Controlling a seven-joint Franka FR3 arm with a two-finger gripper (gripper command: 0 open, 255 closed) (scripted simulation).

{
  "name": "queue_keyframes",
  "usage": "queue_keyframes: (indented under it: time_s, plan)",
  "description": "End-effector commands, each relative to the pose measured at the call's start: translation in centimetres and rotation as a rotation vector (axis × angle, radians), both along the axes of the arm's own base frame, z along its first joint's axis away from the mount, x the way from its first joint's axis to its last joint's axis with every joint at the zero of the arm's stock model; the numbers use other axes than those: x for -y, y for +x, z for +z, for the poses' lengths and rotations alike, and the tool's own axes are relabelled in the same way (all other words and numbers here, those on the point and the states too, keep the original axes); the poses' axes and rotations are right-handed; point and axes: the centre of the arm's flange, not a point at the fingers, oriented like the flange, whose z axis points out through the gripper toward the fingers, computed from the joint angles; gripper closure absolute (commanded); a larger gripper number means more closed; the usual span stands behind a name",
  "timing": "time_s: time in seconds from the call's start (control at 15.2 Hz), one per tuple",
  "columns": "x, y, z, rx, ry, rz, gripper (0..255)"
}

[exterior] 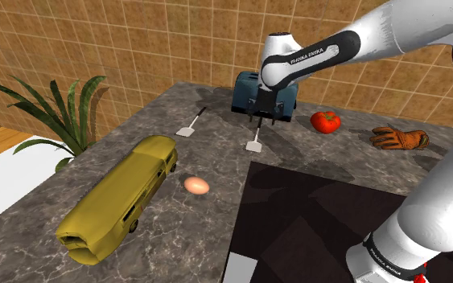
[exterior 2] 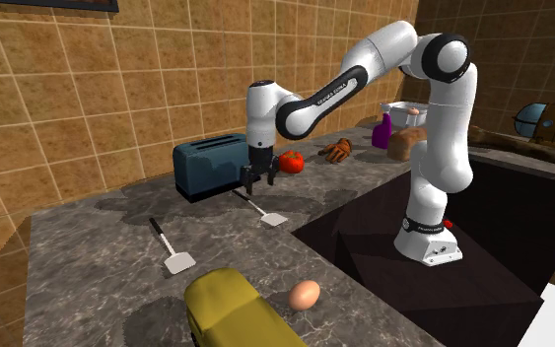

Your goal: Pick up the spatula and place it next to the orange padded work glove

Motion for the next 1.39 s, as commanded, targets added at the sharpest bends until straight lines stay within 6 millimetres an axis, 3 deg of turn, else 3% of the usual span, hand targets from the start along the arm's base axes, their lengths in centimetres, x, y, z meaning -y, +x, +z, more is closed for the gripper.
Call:
queue_keyframes:
  time_s: [0.0, 0.59, 1.06, 1.12, 1.32]
  plan:
    - [1.3, 1.8, -1.6, 0.004, 0.009, -0.086, 0]
    - [1.8, 2.3, -6.0, 0.005, 0.011, -0.104, 0]
    - [1.8, 2.3, -6.0, 0.005, 0.011, -0.104, 0]
    - [1.8, 2.3, -6.0, 0.005, 0.011, -0.104, 255]
    - [1.8, 2.3, -6.0, 0.005, 0.011, -0.104, 255]
